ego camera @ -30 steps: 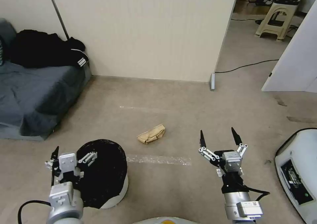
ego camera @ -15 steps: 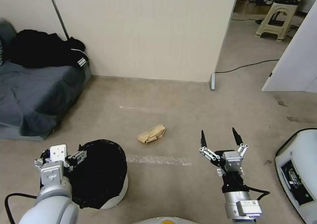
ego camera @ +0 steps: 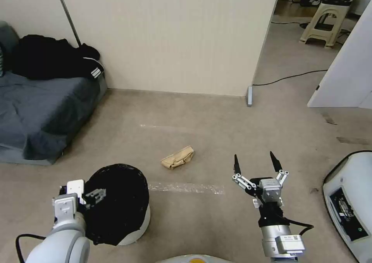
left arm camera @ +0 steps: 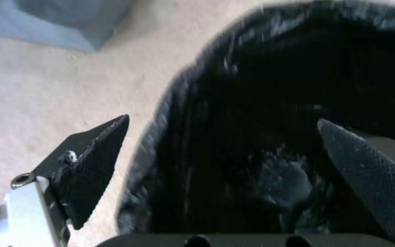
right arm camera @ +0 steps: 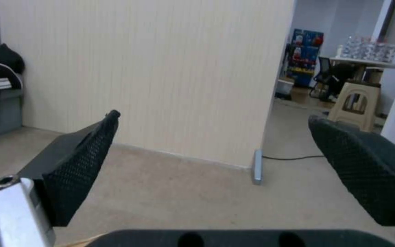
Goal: Pick up the trash bin, then pick up the garbage from the floor and place it into the trash bin.
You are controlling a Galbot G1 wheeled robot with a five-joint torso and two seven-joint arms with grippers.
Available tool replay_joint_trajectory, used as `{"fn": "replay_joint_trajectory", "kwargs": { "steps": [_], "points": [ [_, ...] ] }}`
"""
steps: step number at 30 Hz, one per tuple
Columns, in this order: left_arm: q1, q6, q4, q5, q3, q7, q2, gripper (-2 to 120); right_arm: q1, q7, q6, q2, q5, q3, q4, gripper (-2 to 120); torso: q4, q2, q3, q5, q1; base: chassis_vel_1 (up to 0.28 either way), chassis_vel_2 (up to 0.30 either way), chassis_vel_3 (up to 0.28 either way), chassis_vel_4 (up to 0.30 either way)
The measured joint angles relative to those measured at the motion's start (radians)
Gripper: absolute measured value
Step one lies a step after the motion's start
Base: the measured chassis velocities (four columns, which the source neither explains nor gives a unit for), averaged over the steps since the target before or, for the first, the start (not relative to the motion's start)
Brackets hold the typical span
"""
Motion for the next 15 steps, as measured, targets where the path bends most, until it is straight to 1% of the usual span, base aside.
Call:
{"fn": "replay_joint_trajectory", "kwargs": {
  "steps": [7,13,15],
  "points": [
    [0.006,-0.003,0.063,-0.046,0.001,0.017,-0.003,100,-0.002,-0.001,0.001,0.0,0.0,0.003,0.0,100,0.0,0.0,0.0,-0.0001,0.0,0.0,0.0,0.0,0.0],
    [0.009,-0.004,0.085,-0.053,-0.002,0.018,-0.006,99,-0.004,-0.001,0.002,0.0,-0.002,0.003,0.001,100,0.0,0.0,0.0,-0.0001,0.0,0.0,0.0,0.0,0.0],
    [0.005,-0.004,0.091,-0.063,-0.009,0.004,-0.007,99,-0.006,-0.002,0.004,0.0,-0.005,0.003,0.001,100,0.0,0.0,0.0,-0.0002,0.0,0.0,0.0,0.0,0.0]
  ]
}}
